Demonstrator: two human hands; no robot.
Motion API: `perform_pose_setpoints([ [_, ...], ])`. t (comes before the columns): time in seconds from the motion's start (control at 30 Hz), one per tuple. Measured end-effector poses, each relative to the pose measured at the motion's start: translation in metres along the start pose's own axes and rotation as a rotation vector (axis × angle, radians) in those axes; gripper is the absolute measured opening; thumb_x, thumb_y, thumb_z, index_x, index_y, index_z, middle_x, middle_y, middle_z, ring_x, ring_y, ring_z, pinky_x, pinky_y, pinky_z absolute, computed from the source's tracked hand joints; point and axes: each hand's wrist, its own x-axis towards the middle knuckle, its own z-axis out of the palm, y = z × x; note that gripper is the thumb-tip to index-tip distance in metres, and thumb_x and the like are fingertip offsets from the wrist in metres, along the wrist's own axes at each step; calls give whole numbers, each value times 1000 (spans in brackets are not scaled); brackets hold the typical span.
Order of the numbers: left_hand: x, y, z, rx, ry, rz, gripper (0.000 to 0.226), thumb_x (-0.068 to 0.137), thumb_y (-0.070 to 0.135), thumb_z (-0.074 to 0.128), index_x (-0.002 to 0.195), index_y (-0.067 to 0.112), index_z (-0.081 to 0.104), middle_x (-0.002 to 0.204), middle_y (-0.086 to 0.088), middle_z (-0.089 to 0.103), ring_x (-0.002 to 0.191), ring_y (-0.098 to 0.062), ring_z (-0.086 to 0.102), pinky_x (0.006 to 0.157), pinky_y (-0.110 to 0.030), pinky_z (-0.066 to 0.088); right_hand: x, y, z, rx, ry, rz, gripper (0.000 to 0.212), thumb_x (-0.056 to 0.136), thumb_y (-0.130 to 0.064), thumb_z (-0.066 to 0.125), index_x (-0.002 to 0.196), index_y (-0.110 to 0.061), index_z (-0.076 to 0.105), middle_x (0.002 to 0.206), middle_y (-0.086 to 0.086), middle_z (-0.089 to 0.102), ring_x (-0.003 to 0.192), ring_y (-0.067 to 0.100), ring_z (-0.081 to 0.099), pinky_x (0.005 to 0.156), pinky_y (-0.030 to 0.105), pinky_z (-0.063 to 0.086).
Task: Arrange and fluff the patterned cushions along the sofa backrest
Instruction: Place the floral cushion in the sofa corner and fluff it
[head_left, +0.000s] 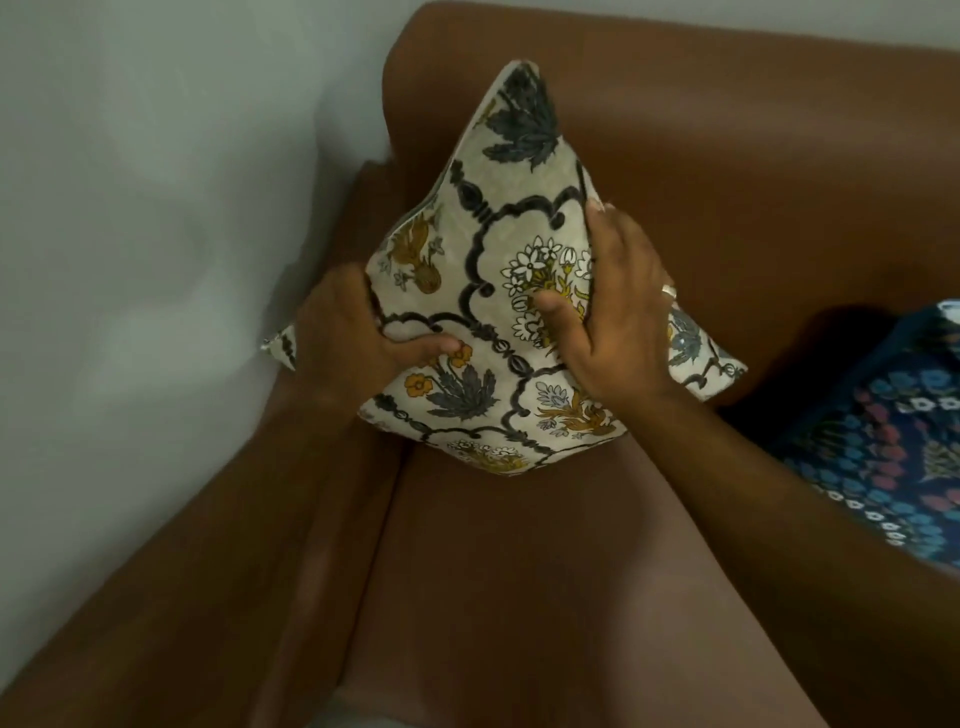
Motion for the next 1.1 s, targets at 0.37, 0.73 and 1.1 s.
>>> perform_pose_setpoints([
  [0.37, -1, -21, 2, 27, 13, -95, 123, 35, 104, 52, 110, 6, 50, 102, -12, 59, 95, -26, 58, 78, -41, 51, -31, 39, -15, -67, -67, 166, 82, 92, -72, 27, 150, -15, 33, 130, 14, 53, 119, 28, 49, 96, 41, 37],
  [0.73, -19, -26, 8, -79, 63, -158, 126, 43, 102, 52, 120, 3, 46, 116, -19, 61, 108, -36, 61, 84, -44, 50, 9, 34, 11, -158, -7, 50, 81, 96, -69, 11, 126, -7, 54, 107, 15, 56, 94, 30, 49, 80, 43, 41],
  [1.1, -27, -26, 10, -33, -20, -60, 118, 65, 95, 54, 148, 12, 38, 143, -14, 56, 133, -34, 52, 108, -56, 43, -2, 1, 2, -183, -76, 68, 78, 96, -71, 16, 156, -23, 21, 156, 17, 35, 144, 35, 32, 110, 61, 30],
])
